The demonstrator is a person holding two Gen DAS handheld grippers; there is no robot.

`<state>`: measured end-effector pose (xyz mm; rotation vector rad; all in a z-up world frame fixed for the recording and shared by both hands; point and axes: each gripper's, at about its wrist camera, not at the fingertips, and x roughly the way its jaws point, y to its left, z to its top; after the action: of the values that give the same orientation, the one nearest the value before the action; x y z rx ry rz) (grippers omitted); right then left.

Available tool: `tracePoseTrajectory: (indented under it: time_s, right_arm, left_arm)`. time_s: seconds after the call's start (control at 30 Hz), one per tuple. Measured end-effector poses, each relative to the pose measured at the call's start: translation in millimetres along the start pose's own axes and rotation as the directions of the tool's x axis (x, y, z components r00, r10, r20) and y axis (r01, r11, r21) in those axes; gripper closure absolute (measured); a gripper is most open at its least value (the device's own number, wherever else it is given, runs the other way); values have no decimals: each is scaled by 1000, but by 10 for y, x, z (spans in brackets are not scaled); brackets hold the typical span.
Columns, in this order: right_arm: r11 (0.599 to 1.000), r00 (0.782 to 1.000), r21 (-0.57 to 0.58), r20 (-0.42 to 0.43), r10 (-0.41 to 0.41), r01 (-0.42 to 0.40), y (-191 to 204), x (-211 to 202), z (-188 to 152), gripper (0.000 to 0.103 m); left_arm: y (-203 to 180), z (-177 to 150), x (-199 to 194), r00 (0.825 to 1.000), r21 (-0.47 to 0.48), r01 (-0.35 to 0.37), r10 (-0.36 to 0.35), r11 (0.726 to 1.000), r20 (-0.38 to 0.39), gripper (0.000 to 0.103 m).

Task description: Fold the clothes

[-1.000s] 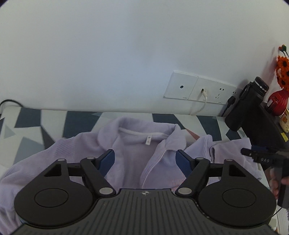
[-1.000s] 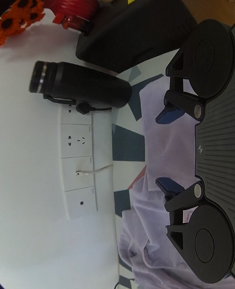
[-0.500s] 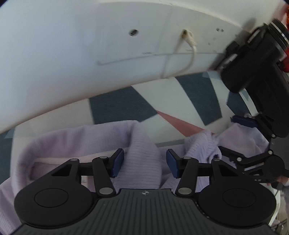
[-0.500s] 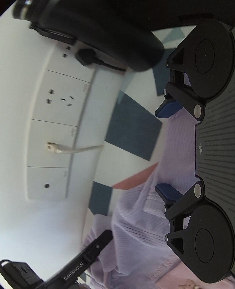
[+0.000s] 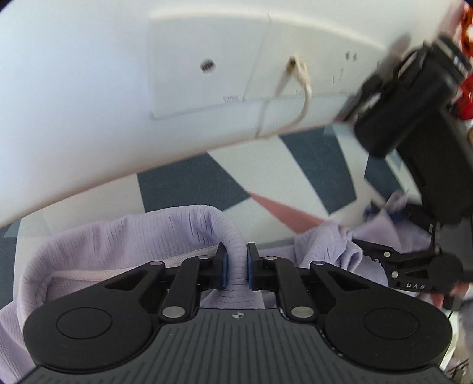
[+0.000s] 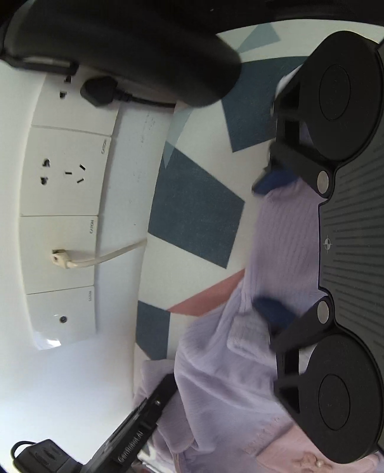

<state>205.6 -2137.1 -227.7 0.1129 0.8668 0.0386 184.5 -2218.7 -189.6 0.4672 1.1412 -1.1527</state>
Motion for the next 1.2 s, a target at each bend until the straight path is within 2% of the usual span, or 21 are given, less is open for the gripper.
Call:
tracePoseTrajectory:
  time_s: [0.03,0.07,0.1,0.13,0.2,0.27,0.37,0.47,0.53,0.57,0.63,0.67,0.7,0.77,0.83,0.9,0.97,1.07,1.1,1.17,1.2]
  right_arm:
    - [1000,1000,27,0,5,-5,-12,-46,-33,74]
    - [998,1000,55,0,10,-10,-23,-93,-66,80]
    - [997,1000,77,1,8,-8,-31,-141,-102,82]
    - [997,1000,74,5,-29,29,-21,-201,-150,83]
    - [989,996,116,20,-91,88,-64,-340,-243,85]
    - [973,989,186,35,-147,138,-147,-479,-330,88]
    - [950,973,213,4,-233,227,-220,-476,-406,91]
    - [946,970,216,-6,-245,240,-241,-412,-382,91]
    - [943,966,209,-22,-259,258,-238,-416,-344,88]
    - [941,962,204,-22,-272,271,-221,-431,-328,84]
    - [935,955,209,17,-297,287,-171,-513,-309,73]
    - [932,953,225,40,-302,286,-154,-568,-287,63]
    - [930,951,240,64,-303,280,-137,-622,-262,61]
    - [943,959,250,121,-258,222,-66,-719,-187,60]
    - [965,969,214,161,-188,151,73,-766,-103,53]
    - [985,979,142,163,-123,100,264,-705,-19,47]
    - [991,984,85,141,-111,99,406,-574,16,47]
    - [993,990,66,94,-102,96,517,-388,7,47]
    - [993,992,67,77,-99,93,543,-330,-1,47]
    - [994,995,68,45,-93,90,595,-217,-19,47]
    - [993,994,62,30,-102,100,613,-172,-39,47]
  left_arm:
    - [60,21,-56,999,-27,-1,2,1000,34,91]
    - [121,43,-111,998,-54,0,4,999,68,92]
    - [181,64,-167,995,-81,1,7,997,102,92]
    - [242,85,-222,991,-107,3,11,994,135,92]
    - [388,116,-249,985,-170,57,-27,984,171,92]
    - [342,111,-149,987,-142,31,-7,989,163,92]
    - [175,78,62,985,-57,-52,61,997,161,92]
    - [141,49,223,986,-33,-79,83,996,146,89]
    - [119,25,287,985,7,-105,103,994,139,73]
    - [119,16,243,982,25,-113,108,993,154,69]
    - [137,-22,77,973,53,-125,112,991,201,54]
    - [146,-41,-6,968,66,-131,114,989,224,51]
    - [153,-46,-114,960,74,-147,125,986,250,48]
    - [185,-65,-317,949,89,-163,131,983,288,48]
    - [216,-132,-559,950,103,-140,105,985,294,48]
    - [220,-280,-705,957,125,-117,78,985,280,48]
    - [175,-473,-827,966,158,-93,51,983,254,48]
    - [-22,-843,-792,966,265,-189,131,946,221,48]
    - [-80,-977,-728,964,315,-223,162,923,209,48]
    - [-67,-1124,-596,958,328,-270,218,905,187,48]
    - [-26,-1147,-536,956,311,-282,236,908,176,48]
